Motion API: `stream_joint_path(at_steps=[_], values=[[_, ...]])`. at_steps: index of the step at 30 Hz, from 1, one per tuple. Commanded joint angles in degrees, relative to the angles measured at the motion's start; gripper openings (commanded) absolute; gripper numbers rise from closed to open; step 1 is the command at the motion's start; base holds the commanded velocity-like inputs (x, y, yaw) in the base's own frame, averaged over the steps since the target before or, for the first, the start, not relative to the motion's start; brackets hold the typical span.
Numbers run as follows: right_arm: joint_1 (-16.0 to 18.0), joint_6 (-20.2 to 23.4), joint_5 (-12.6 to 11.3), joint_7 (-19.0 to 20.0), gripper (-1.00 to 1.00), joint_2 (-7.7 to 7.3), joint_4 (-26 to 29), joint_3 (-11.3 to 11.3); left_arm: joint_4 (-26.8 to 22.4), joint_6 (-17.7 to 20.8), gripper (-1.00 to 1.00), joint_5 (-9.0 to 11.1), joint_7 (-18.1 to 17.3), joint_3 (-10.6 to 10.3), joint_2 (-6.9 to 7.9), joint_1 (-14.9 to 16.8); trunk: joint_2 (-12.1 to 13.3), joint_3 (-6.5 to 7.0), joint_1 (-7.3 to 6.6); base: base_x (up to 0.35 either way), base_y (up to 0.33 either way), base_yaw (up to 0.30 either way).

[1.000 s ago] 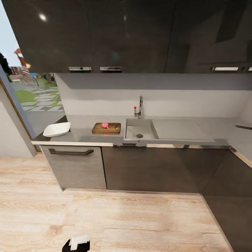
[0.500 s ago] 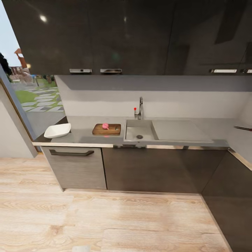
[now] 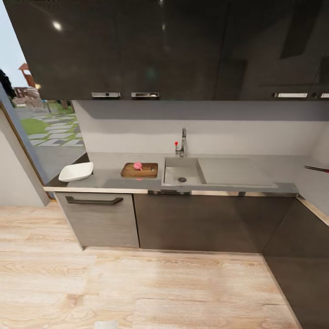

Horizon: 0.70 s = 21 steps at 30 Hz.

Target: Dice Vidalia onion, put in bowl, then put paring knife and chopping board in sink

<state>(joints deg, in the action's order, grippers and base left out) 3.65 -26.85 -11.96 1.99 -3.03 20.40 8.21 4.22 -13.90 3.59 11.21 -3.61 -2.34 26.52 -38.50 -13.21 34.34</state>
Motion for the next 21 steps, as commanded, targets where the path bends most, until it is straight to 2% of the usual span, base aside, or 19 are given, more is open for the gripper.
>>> stream_joint_path(at_steps=[1, 21], values=[[0.0, -0.2, -0.6, 0.2, 1.00, -0.05, 0.0, 0.3, 0.3, -0.4, 1.00, 0.4, 0.1, -0.4, -0.03, 0.1, 0.3, 0.10, -0.21, 0.000, 0.000, 0.000], [0.0, -0.2, -0.5, 0.2, 1.00, -0.05, -0.1, 0.4, 0.3, -0.4, 1.00, 0.4, 0.1, -0.3, -0.03, 0.1, 8.4, 3.69, -4.60, 0.000, 0.000, 0.000]])
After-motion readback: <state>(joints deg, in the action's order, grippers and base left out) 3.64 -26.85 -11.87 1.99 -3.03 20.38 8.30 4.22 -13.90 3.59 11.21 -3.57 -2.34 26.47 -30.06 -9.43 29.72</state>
